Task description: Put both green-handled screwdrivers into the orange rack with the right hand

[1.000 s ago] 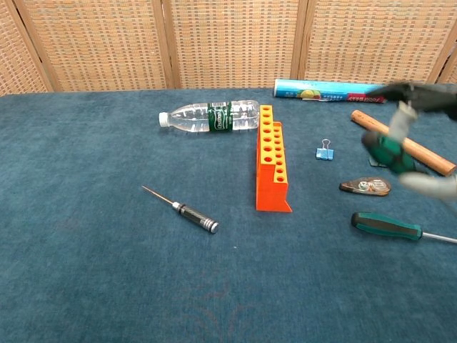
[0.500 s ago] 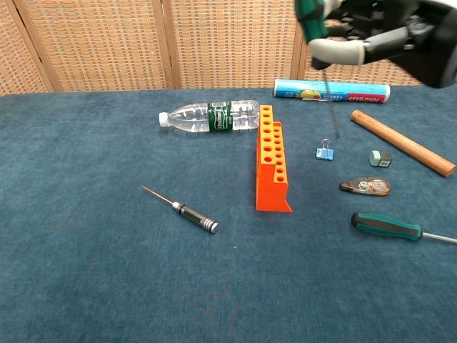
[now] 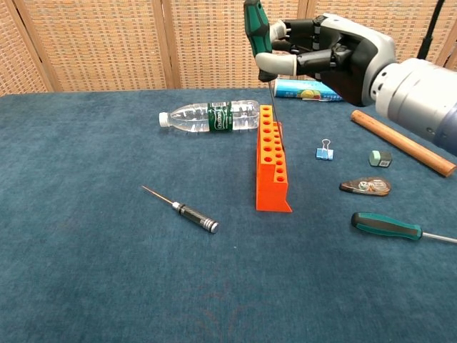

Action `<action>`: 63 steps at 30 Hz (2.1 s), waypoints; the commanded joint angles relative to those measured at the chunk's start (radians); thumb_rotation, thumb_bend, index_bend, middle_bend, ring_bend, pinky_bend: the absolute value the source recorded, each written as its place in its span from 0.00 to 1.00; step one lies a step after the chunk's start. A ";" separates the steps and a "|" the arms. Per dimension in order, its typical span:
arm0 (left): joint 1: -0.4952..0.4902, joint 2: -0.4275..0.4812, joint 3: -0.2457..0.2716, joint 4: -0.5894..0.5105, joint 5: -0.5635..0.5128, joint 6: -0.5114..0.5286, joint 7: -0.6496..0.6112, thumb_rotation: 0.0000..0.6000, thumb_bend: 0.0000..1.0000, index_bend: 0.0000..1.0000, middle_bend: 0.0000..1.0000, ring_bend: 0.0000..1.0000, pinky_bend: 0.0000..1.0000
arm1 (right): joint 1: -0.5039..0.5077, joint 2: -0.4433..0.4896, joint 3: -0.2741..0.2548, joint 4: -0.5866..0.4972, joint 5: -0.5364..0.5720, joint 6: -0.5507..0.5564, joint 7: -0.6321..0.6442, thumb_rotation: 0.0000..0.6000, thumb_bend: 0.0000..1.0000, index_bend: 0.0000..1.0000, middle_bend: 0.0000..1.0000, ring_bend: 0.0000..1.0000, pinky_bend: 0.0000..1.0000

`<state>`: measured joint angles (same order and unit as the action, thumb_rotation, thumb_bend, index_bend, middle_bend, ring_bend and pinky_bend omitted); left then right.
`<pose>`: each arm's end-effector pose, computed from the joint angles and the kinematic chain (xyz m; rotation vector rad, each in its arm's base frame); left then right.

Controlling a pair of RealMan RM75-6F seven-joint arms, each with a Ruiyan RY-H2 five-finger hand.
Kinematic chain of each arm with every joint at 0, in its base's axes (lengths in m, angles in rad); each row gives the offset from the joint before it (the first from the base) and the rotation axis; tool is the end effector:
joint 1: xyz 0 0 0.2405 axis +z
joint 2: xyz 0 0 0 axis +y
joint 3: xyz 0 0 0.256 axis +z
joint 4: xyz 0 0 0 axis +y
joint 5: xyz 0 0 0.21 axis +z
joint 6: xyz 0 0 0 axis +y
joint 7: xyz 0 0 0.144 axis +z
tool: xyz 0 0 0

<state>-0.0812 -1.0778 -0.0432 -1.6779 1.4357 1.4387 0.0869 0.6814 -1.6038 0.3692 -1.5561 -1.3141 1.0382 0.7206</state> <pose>-0.3132 0.1772 0.1623 -1.3832 -0.9257 -0.7951 -0.0860 -0.3452 0.0107 1.2817 -1.8866 1.8879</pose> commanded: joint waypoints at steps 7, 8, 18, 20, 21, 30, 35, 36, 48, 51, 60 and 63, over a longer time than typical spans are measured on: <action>-0.007 -0.005 0.000 0.001 -0.008 -0.014 0.010 1.00 0.00 0.00 0.00 0.00 0.00 | 0.029 -0.035 0.023 0.036 0.061 -0.024 -0.041 1.00 0.38 0.61 0.12 0.00 0.00; -0.008 -0.006 0.000 0.001 -0.009 -0.015 0.013 1.00 0.00 0.00 0.00 0.00 0.00 | 0.034 -0.042 0.021 0.043 0.066 -0.028 -0.055 1.00 0.38 0.61 0.12 0.00 0.00; -0.007 -0.007 0.001 -0.001 -0.011 -0.010 0.016 1.00 0.00 0.00 0.00 0.00 0.00 | 0.055 -0.096 0.024 0.097 0.124 -0.039 -0.138 1.00 0.38 0.61 0.12 0.00 0.00; -0.007 -0.006 0.000 -0.001 -0.011 -0.009 0.013 1.00 0.00 0.00 0.00 0.00 0.00 | 0.055 -0.099 0.025 0.098 0.126 -0.038 -0.144 1.00 0.38 0.61 0.12 0.00 0.00; -0.007 -0.006 0.000 0.000 -0.011 -0.009 0.013 1.00 0.00 0.00 0.00 0.00 0.00 | 0.055 -0.100 0.026 0.098 0.128 -0.038 -0.146 1.00 0.38 0.61 0.12 0.00 0.00; -0.007 -0.004 0.001 0.000 -0.010 -0.007 0.009 1.00 0.00 0.00 0.00 0.00 0.00 | 0.058 -0.112 0.034 0.094 0.136 -0.037 -0.163 1.00 0.38 0.61 0.12 0.00 0.00; -0.008 -0.004 0.001 0.001 -0.012 -0.008 0.008 1.00 0.00 0.00 0.00 0.00 0.00 | 0.060 -0.111 0.049 0.077 0.135 -0.028 -0.166 1.00 0.38 0.61 0.12 0.00 0.00; -0.008 -0.004 0.001 0.000 -0.011 -0.009 0.008 1.00 0.00 0.00 0.00 0.00 0.00 | 0.060 -0.110 0.050 0.072 0.134 -0.027 -0.168 1.00 0.38 0.61 0.12 0.00 0.00; -0.006 -0.002 0.002 -0.001 -0.010 -0.004 0.004 1.00 0.00 0.00 0.00 0.00 0.00 | 0.061 -0.128 0.046 0.078 0.150 -0.032 -0.183 1.00 0.38 0.61 0.12 0.00 0.00; -0.006 -0.001 0.002 -0.001 -0.010 -0.003 0.002 1.00 0.00 0.00 0.00 0.00 0.00 | 0.058 -0.131 0.045 0.087 0.149 -0.033 -0.177 1.00 0.38 0.61 0.12 0.00 0.00; -0.008 -0.001 0.003 -0.003 -0.009 -0.006 0.004 1.00 0.00 0.00 0.00 0.00 0.00 | 0.049 -0.128 0.035 0.096 0.135 -0.039 -0.158 1.00 0.38 0.61 0.12 0.00 0.00; -0.007 -0.002 0.004 -0.003 -0.008 -0.006 0.003 1.00 0.00 0.00 0.00 0.00 0.00 | 0.043 -0.131 0.028 0.109 0.131 -0.044 -0.139 1.00 0.38 0.61 0.12 0.00 0.00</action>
<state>-0.0886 -1.0794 -0.0389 -1.6813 1.4274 1.4329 0.0903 0.7273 -1.7333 0.4001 -1.4517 -1.1820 0.9967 0.5756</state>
